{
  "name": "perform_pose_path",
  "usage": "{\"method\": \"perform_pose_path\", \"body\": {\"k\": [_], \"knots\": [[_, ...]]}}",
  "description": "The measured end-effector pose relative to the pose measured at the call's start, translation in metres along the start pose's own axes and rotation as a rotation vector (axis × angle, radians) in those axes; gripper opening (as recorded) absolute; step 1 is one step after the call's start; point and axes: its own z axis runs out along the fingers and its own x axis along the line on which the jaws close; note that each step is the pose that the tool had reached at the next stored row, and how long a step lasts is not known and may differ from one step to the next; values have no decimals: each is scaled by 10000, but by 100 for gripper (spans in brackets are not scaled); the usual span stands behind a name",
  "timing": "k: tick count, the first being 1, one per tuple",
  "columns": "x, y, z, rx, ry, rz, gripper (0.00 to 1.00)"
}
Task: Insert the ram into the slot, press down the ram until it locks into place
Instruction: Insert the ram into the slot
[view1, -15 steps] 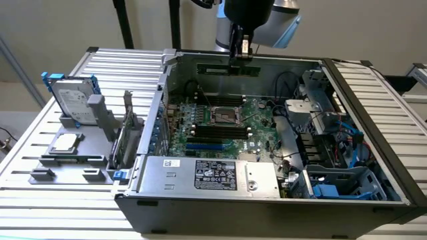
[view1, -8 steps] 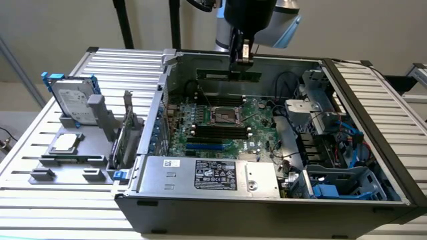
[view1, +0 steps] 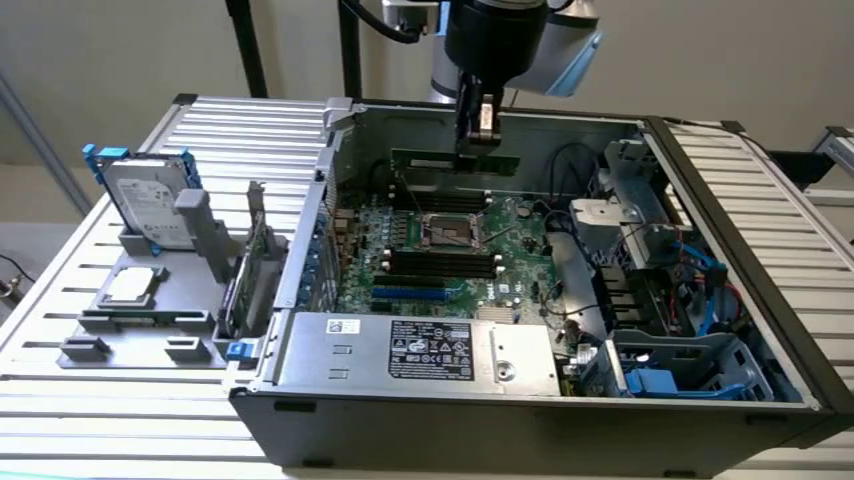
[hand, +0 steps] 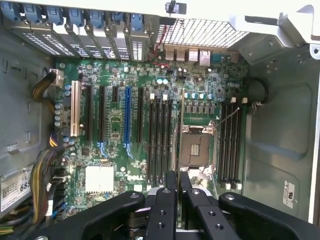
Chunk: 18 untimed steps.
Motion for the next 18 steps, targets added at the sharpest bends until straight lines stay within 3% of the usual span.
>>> {"method": "perform_pose_path", "body": {"k": [18], "knots": [[38,3,325,11,37,101,14]]}}
